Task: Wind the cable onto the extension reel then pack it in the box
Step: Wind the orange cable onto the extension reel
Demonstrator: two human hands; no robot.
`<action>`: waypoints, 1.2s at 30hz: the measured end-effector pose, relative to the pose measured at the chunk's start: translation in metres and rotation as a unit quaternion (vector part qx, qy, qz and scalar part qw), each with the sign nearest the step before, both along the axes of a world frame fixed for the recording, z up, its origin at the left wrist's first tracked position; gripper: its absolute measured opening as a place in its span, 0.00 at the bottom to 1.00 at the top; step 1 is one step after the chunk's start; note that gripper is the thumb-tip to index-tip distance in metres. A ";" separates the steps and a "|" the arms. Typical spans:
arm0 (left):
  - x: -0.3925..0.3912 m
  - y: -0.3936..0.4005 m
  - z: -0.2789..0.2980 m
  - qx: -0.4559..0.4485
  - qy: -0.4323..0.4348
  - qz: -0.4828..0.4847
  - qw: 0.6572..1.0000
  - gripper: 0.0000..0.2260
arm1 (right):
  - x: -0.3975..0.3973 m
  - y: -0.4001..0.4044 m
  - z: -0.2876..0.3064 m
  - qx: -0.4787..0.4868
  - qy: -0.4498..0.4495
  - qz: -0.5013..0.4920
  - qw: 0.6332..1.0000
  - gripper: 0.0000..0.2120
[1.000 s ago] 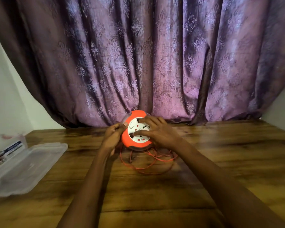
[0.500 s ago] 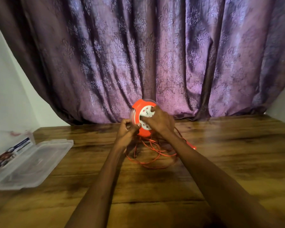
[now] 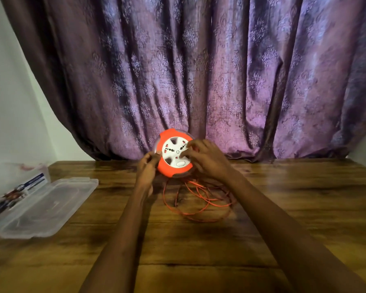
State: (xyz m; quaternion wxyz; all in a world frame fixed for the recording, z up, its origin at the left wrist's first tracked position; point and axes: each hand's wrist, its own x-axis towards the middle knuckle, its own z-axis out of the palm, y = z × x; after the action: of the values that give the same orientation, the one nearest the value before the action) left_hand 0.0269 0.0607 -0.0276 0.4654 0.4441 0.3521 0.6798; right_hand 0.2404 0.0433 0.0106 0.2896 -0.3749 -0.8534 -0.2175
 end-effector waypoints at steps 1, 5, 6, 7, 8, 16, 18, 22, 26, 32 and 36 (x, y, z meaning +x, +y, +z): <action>-0.003 0.000 0.000 -0.007 0.020 0.003 1.000 0.04 | 0.000 0.001 0.005 0.016 -0.062 0.003 0.998 0.19; -0.005 -0.005 0.002 -0.002 0.069 -0.019 0.997 0.05 | -0.004 0.002 0.023 0.065 -0.216 -0.019 0.974 0.21; -0.003 -0.006 0.002 0.003 0.075 -0.028 0.997 0.04 | -0.005 0.002 0.026 0.080 -0.247 -0.026 0.965 0.22; -0.001 -0.007 0.002 0.008 0.079 -0.032 0.996 0.04 | -0.005 0.002 0.028 0.096 -0.267 -0.032 0.958 0.22; 0.001 -0.007 0.002 0.014 0.081 -0.031 0.996 0.04 | -0.005 0.002 0.031 0.112 -0.277 -0.039 0.954 0.22; 0.027 -0.012 -0.001 0.024 0.040 -0.047 0.998 0.07 | -0.024 -0.004 0.022 -0.041 0.048 -0.262 0.963 0.35; 0.034 -0.014 -0.003 0.026 0.021 -0.054 0.998 0.10 | -0.034 -0.006 0.028 -0.187 0.255 -0.253 0.914 0.35; 0.035 -0.018 -0.002 0.010 0.018 -0.035 0.999 0.15 | -0.030 -0.006 0.035 -0.374 0.469 -0.116 0.792 0.26; 0.027 -0.015 -0.004 -0.010 0.004 -0.034 0.999 0.11 | -0.018 -0.005 0.029 -0.246 0.459 -0.188 0.832 0.13; 0.027 -0.010 -0.006 -0.022 -0.025 -0.057 0.998 0.02 | 0.020 -0.002 0.018 -0.077 0.203 -0.024 0.976 0.12; 0.024 -0.010 -0.002 -0.014 -0.018 -0.034 0.999 0.04 | 0.021 -0.008 0.016 0.008 -0.075 -0.003 0.997 0.19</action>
State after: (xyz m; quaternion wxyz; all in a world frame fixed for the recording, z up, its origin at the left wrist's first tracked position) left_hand 0.0507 0.0509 -0.0296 0.5001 0.4373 0.3380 0.6666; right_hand 0.2617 0.0354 0.0265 0.2275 -0.3575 -0.8698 -0.2527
